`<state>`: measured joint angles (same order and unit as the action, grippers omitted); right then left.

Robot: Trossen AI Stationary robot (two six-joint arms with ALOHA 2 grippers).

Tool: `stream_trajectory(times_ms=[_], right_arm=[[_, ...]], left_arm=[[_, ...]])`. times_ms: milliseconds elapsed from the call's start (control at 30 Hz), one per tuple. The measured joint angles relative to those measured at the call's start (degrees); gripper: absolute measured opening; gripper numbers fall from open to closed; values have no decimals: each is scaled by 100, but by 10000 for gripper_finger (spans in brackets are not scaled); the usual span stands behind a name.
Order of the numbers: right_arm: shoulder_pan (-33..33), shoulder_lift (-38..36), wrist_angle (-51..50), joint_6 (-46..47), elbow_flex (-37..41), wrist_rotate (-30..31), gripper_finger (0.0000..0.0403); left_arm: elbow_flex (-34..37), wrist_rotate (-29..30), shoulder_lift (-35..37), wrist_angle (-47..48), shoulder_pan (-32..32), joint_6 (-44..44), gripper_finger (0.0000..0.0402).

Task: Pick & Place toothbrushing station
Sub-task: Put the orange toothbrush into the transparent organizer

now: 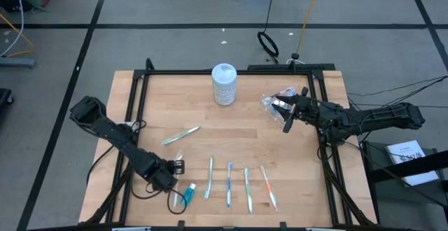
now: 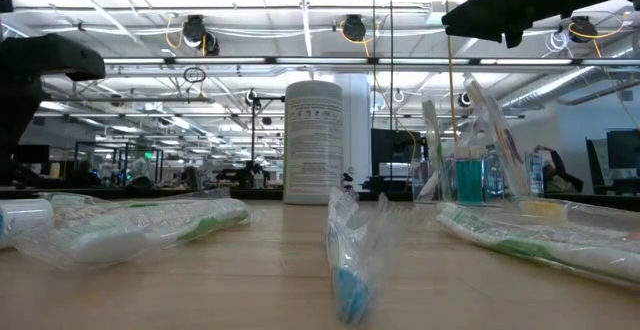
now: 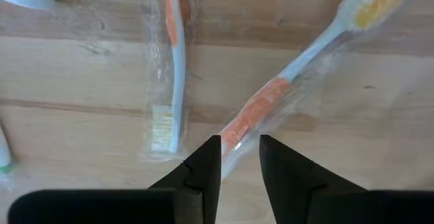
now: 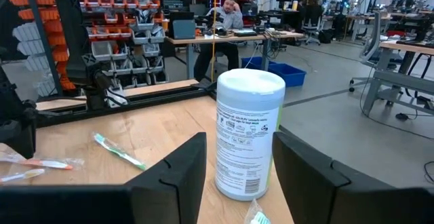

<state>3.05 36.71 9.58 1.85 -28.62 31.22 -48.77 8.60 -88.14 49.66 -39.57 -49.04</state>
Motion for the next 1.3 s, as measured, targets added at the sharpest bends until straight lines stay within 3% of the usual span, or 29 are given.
stream_trajectory(times_ms=[300, 733, 1000, 1167, 1300], right_arm=[[0, 0, 0, 0, 2, 0, 158], [0, 0, 0, 0, 2, 0, 157], [0, 0, 0, 0, 2, 0, 157], [-2, 0, 0, 0, 2, -1, 157], [-2, 0, 0, 0, 2, 0, 157]], left_arm=[[410, -81, -2, -737, 6, -592, 108], [683, -178, 24, -1095, 491, -114, 106], [694, -341, 13, -1066, 775, 329, 25], [561, 28, -16, -947, 804, 380, 18], [126, 792, 19, -633, 821, 335, 32]])
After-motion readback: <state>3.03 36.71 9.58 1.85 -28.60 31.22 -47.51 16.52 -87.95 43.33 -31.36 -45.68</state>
